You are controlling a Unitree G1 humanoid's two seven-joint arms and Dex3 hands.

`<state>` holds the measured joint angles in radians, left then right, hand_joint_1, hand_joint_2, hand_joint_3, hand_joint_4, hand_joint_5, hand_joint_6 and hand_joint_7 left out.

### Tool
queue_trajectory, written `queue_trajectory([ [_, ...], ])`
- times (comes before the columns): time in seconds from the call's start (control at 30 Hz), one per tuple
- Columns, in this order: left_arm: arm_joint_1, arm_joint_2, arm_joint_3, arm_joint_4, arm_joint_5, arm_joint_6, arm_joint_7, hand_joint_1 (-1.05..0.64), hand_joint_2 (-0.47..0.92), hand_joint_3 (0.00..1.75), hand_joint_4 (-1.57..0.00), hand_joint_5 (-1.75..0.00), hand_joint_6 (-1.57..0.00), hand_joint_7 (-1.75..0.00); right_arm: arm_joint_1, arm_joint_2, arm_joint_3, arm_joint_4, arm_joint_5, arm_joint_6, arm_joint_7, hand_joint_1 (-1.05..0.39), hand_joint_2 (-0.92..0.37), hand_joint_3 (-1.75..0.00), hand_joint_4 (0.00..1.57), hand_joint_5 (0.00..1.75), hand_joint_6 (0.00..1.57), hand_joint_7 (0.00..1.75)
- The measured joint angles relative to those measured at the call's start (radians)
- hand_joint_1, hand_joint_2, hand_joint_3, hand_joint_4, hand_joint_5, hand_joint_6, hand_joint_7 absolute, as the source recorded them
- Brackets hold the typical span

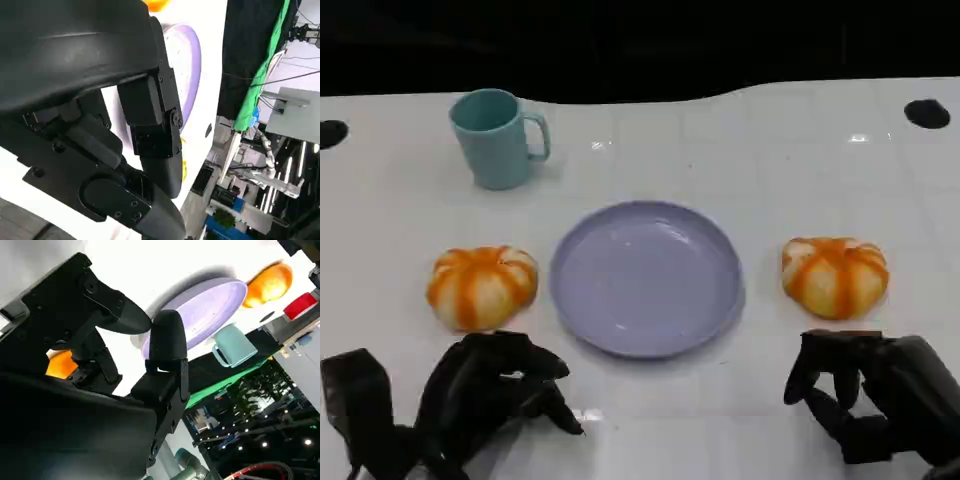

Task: Grasp the bread from the table and place it into the plate.

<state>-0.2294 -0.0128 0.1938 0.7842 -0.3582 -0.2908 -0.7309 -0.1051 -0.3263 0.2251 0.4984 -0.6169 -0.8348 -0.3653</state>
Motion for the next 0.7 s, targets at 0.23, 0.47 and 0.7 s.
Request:
queue_trajectory([
  [0.23, 0.0, 0.0, 0.0, 0.0, 0.0, -0.001, 0.0, -1.05, 0.71, 0.0, -1.57, -0.59, -1.57, -0.22, 0.0, -0.001, 0.0, 0.004, -0.003, -0.015, -0.011, -0.16, -0.39, -1.23, 0.9, 1.75, 0.79, 1.42],
  [0.47, 0.0, 0.0, 0.0, 0.002, -0.001, -0.001, 0.0, -1.05, 0.71, 0.0, -1.57, -0.59, -1.57, -0.21, -0.006, -0.001, 0.0, 0.015, -0.005, -0.016, -0.012, -0.16, -0.38, -1.22, 0.91, 1.75, 0.78, 1.44],
  [0.7, 0.0, 0.0, 0.001, 0.004, -0.001, -0.001, 0.0, -1.05, 0.71, 0.0, -1.57, -0.59, -1.57, -0.21, -0.006, -0.001, 0.0, 0.015, -0.016, -0.016, -0.018, -0.16, -0.36, -1.24, 0.91, 1.75, 0.81, 1.43],
])
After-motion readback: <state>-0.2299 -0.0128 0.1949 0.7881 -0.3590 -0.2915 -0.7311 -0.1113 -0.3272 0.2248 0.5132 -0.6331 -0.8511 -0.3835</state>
